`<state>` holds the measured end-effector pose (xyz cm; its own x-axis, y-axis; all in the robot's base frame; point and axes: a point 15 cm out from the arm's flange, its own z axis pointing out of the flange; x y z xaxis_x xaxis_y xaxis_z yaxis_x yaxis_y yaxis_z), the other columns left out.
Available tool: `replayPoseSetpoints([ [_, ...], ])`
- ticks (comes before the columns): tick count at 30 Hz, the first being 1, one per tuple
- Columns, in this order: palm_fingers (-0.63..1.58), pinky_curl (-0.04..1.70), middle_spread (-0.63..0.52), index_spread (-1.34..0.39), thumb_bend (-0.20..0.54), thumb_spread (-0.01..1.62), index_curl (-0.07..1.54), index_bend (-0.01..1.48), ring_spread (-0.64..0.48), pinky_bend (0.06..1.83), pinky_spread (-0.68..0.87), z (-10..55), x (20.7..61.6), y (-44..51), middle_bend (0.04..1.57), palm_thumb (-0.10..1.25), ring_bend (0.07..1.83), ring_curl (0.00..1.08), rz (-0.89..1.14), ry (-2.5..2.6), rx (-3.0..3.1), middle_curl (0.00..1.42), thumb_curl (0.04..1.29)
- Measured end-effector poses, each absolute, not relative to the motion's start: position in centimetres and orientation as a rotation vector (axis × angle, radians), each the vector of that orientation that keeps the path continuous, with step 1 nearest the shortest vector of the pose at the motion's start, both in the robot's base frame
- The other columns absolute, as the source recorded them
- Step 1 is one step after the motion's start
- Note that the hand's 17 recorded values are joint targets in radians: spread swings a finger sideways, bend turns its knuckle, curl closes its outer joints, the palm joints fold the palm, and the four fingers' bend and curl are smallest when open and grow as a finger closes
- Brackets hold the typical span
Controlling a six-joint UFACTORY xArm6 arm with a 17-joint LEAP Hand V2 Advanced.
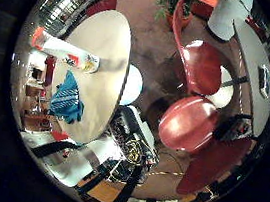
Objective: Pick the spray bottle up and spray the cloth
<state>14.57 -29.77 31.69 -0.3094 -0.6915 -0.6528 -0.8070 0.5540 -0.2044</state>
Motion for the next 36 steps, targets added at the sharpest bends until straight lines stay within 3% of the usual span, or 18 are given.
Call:
replayPoseSetpoints([
  [16, 0.05, 0.3, 0.21, -0.16, -0.031, 1.0, 0.25, 0.14, 0.26, 0.41, 0.42, 25.5, 17.7, -29.5, 0.24, 0.36, 0.34, 0.26, 0.249, 1.979, -1.1, 0.34, 0.28],
  [36, 0.04, 0.32, 0.23, -0.13, -0.03, 0.94, 0.25, 0.15, 0.25, 0.41, 0.41, 24.8, 25.5, -25.9, 0.24, 0.31, 0.36, 0.26, 0.346, 1.8, -1.133, 0.33, 0.29],
])
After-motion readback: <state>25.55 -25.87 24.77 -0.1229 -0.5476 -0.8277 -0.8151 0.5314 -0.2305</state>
